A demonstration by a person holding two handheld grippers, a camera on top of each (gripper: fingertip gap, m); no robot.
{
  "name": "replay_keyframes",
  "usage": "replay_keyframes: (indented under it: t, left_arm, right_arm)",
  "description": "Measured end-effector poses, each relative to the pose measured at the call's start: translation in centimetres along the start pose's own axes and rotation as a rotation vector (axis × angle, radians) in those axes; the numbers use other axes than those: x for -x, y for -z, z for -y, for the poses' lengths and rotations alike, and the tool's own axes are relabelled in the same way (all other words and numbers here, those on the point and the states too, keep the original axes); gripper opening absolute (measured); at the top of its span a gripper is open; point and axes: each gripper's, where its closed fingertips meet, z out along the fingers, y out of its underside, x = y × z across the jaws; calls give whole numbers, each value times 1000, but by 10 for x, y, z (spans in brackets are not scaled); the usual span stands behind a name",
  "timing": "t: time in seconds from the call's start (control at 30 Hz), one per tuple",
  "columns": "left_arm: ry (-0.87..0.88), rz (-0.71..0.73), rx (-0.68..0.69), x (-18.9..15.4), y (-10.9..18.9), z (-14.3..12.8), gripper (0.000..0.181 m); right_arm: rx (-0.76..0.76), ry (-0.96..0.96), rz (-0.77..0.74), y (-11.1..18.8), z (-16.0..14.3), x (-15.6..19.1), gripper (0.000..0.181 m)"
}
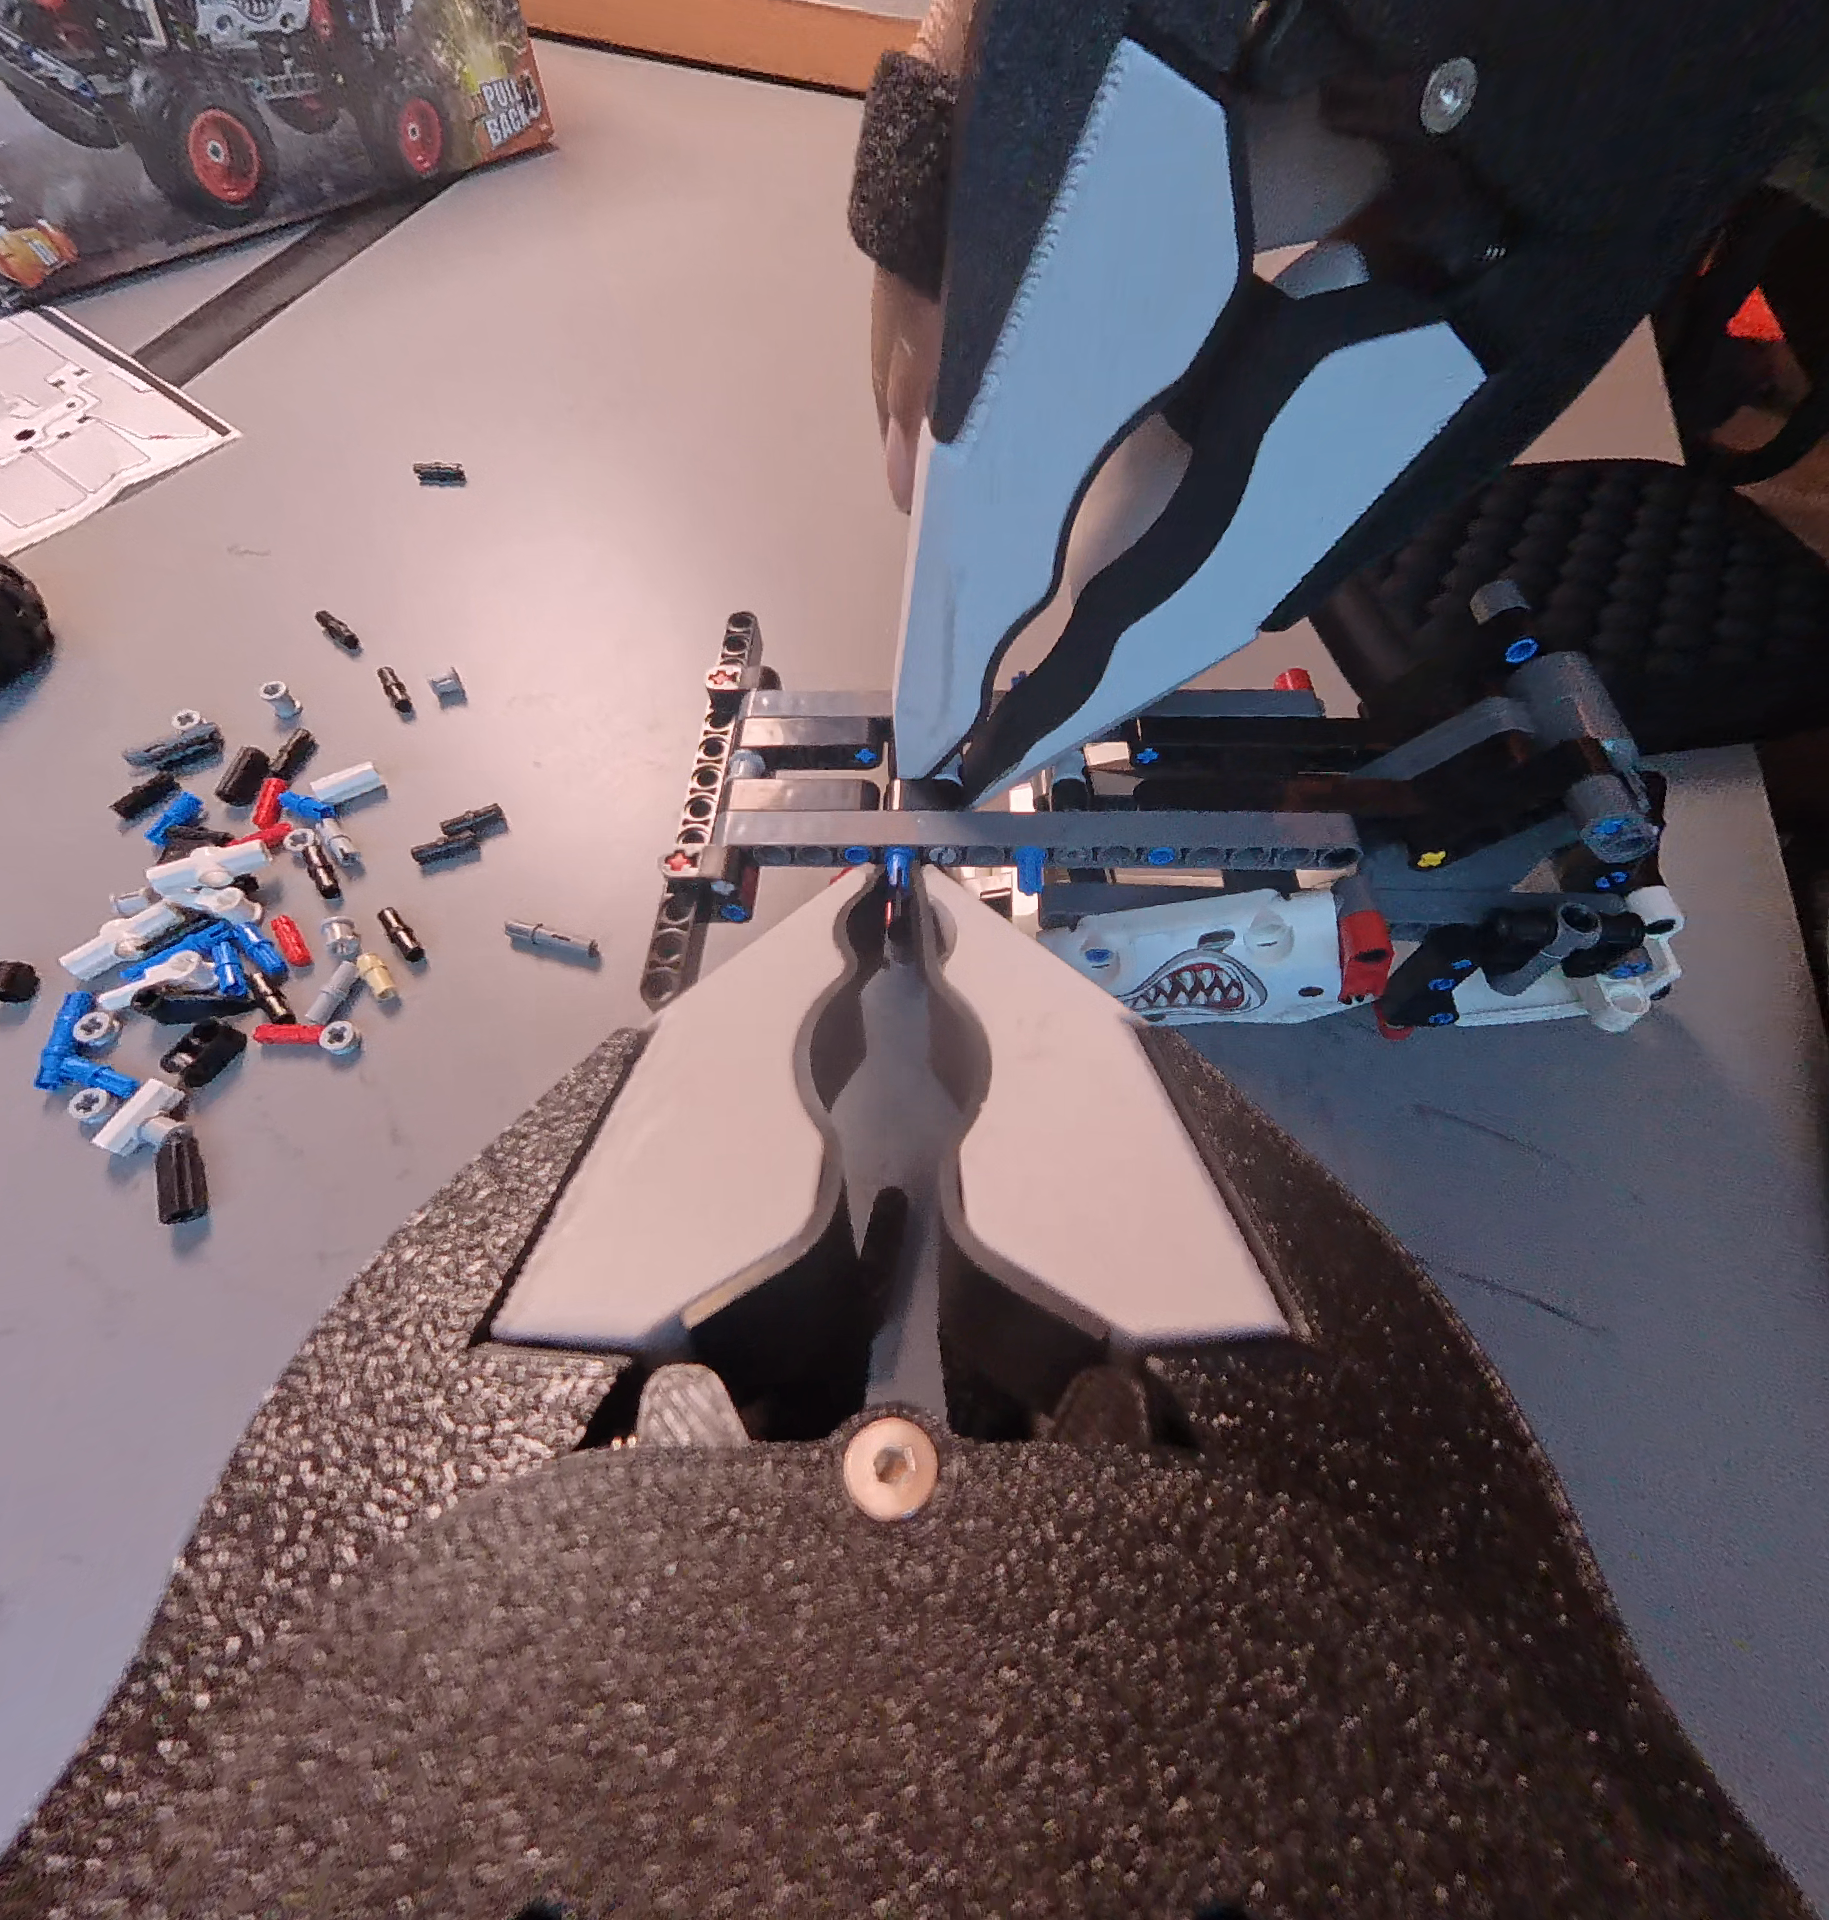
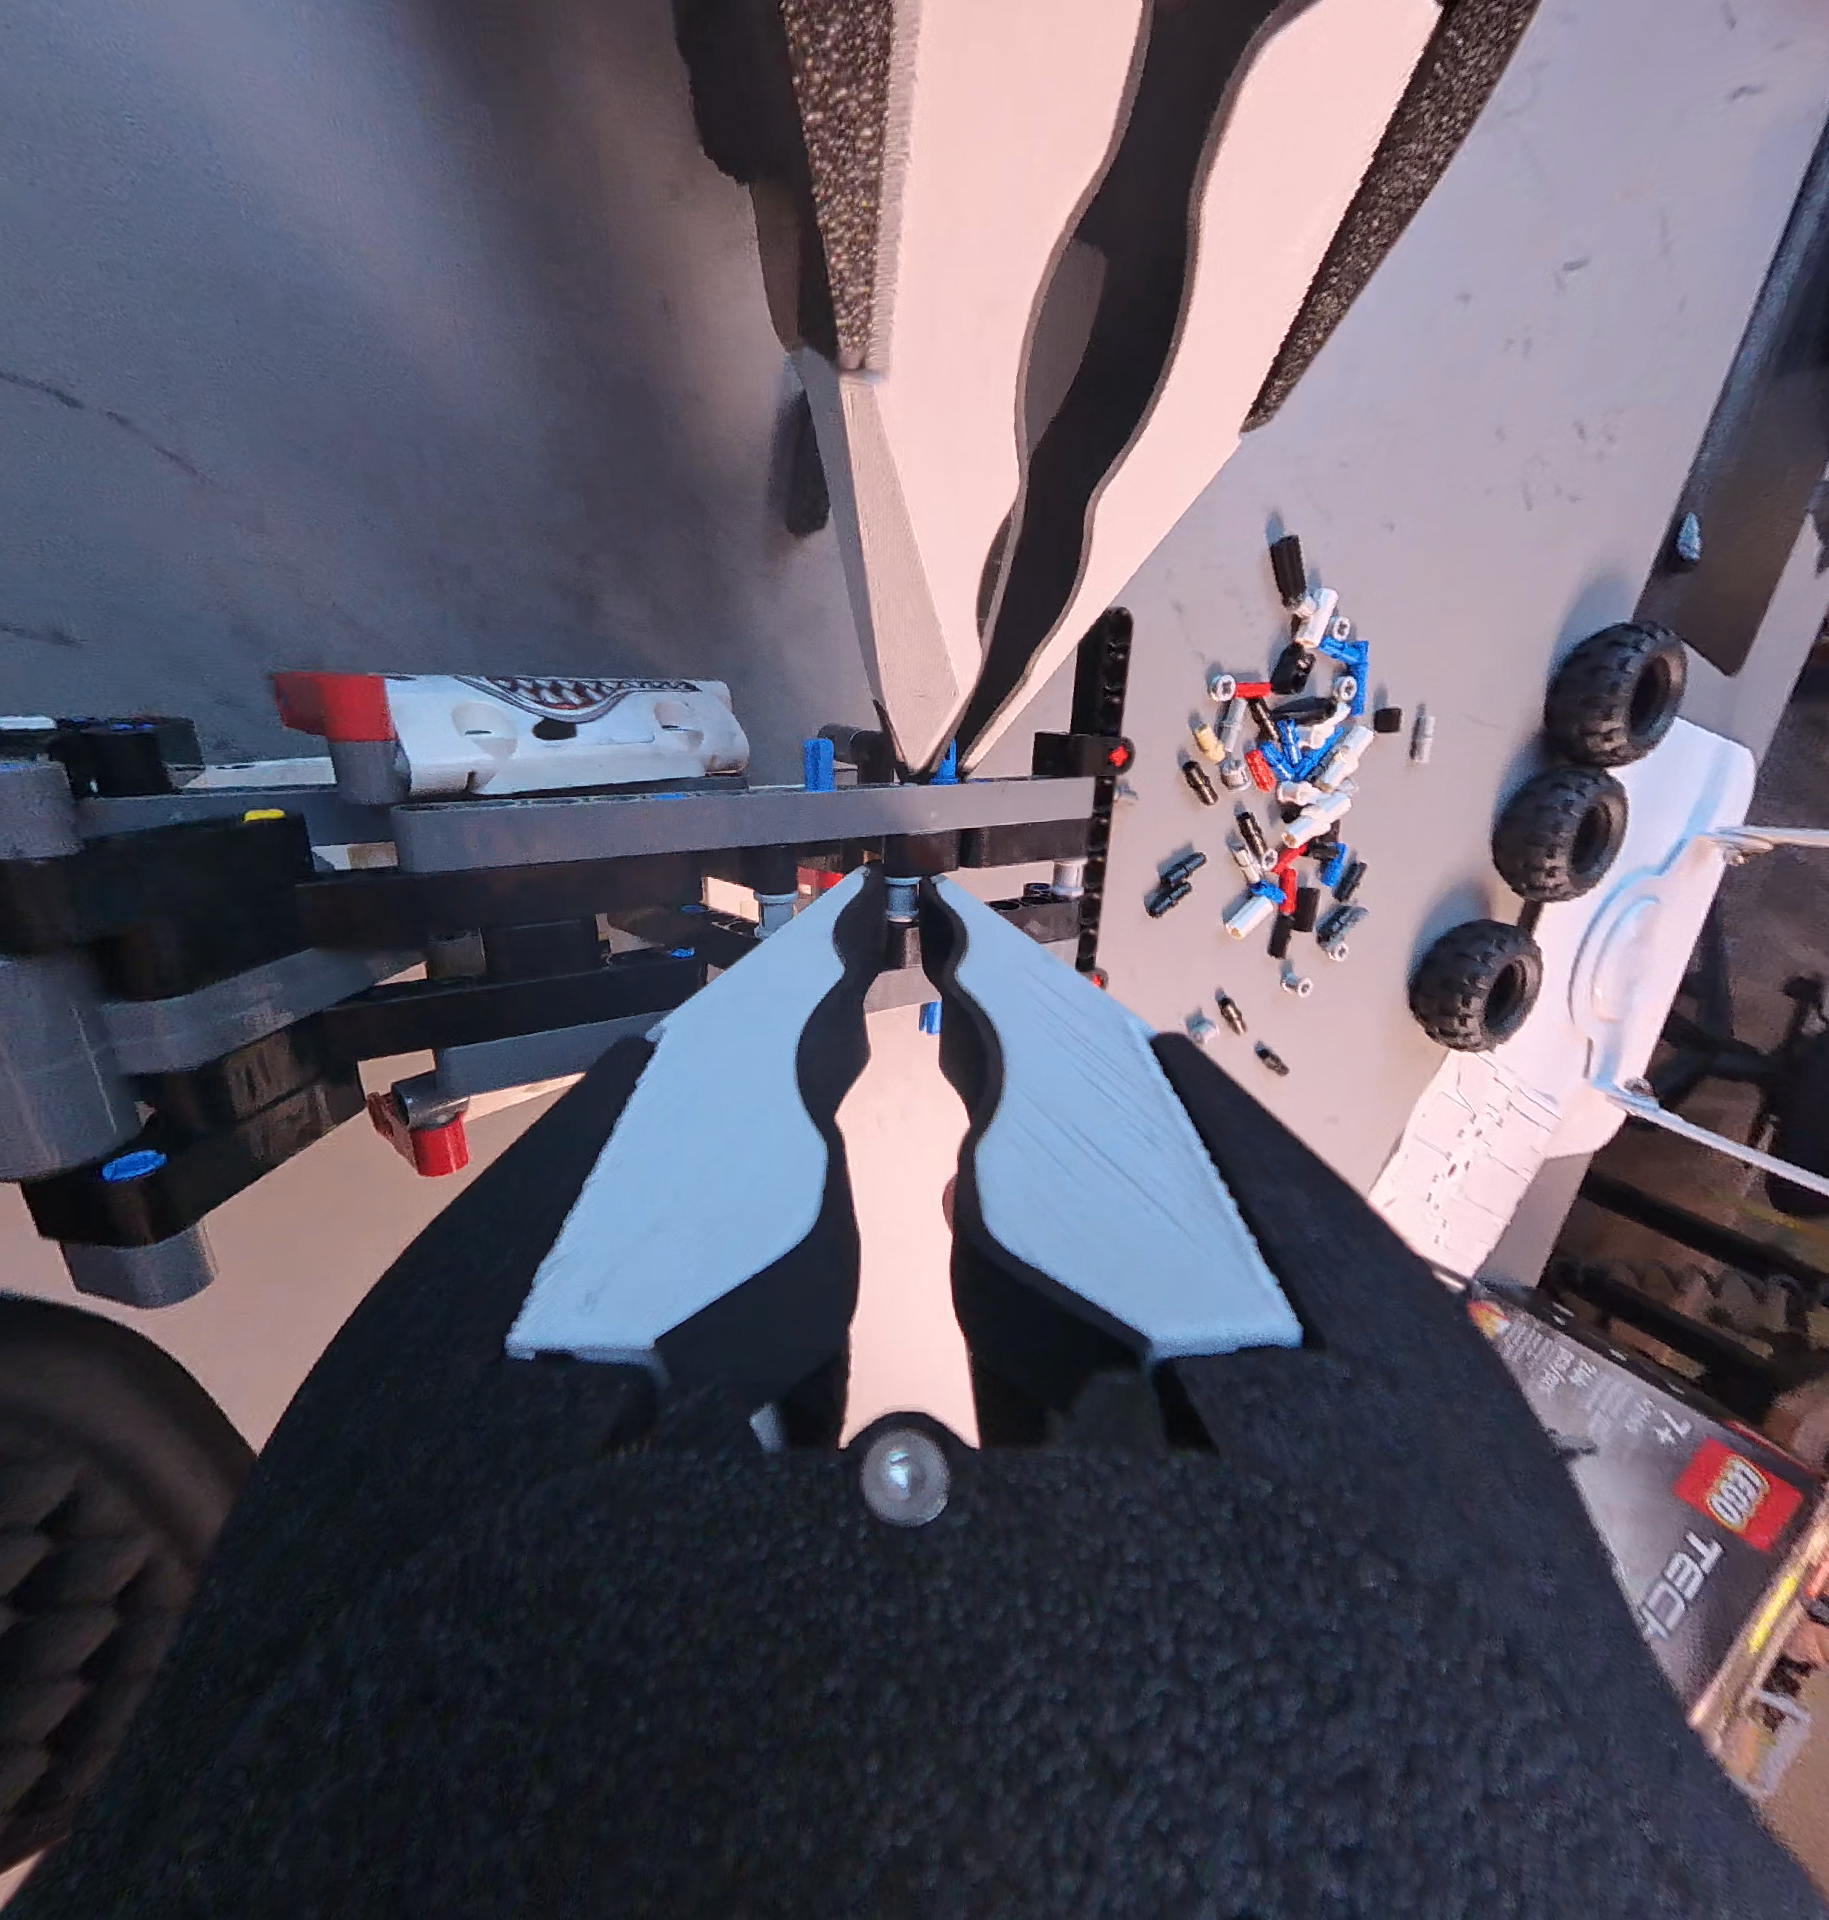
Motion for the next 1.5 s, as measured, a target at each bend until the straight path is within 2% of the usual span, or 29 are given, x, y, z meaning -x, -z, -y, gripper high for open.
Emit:
replay_keyframes:
  t: [0.1,0.4,0.43,0.5,0.53,0.6,0.63,0.73,1.13,1.23,1.43,1.5]
  left_arm:
    - [13,-10,15,-1,-2,1,3]
    - [27,-43,8,-5,6,0,1]
    - [24,-33,9,-4,9,-1,0]
    - [51,32,-74,13,37,10,2]
    - [72,47,-106,19,50,12,2]
    - [86,58,-65,21,47,-6,2]
    - [99,42,-35,20,41,-13,2]
    - [77,61,26,27,39,-20,3]
    - [71,114,93,40,34,-43,4]
    - [63,171,106,55,29,-46,4]
    - [12,342,177,123,5,-46,5]
    - [5,365,208,136,-2,-48,5]
  right_arm:
    - [16,0,-20,2,-3,1,5]
    - [-22,-88,48,2,1,5,5]
    - [17,-82,39,2,-5,4,5]
    - [179,-107,-19,6,-48,-10,5]
    - [166,-89,-32,9,-53,-11,5]
    - [91,-71,21,11,-35,2,6]
    - [105,-53,13,10,-35,1,6]
    - [94,-110,2,8,-37,-5,5]
    - [4,-160,-53,10,-31,-8,6]
    - [-48,-201,-62,11,-30,-9,7]
    - [-108,-259,-37,8,-29,-10,7]
    - [-118,-277,-37,8,-29,-11,7]
